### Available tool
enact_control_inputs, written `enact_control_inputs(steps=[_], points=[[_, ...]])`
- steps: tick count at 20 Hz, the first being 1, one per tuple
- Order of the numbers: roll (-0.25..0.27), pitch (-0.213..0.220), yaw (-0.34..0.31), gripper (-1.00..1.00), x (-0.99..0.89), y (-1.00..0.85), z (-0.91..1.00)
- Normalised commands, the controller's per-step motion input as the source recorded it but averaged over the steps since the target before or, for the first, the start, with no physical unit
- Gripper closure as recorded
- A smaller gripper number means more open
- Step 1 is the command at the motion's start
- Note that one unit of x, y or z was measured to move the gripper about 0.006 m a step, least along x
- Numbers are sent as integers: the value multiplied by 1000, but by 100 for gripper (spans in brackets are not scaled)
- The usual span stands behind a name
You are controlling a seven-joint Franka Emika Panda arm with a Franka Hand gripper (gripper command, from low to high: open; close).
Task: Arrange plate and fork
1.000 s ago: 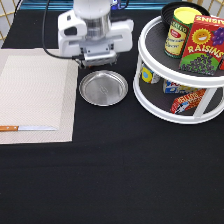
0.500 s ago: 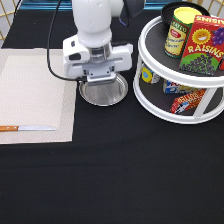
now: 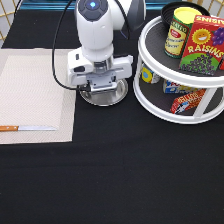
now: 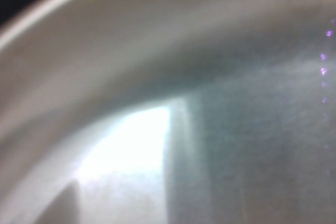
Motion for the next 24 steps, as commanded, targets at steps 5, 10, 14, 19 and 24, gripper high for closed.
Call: enact_control_inputs(steps=[5,10,14,19,24], points=[[96,160,-35,-100,493,-324,73],[82,161,-65,-100,443,-515,77],[59,159,-51,-100,404,-652,98],[54,129,-12,-100,447,-797,69],[56,97,0,-100,555,-835,97]])
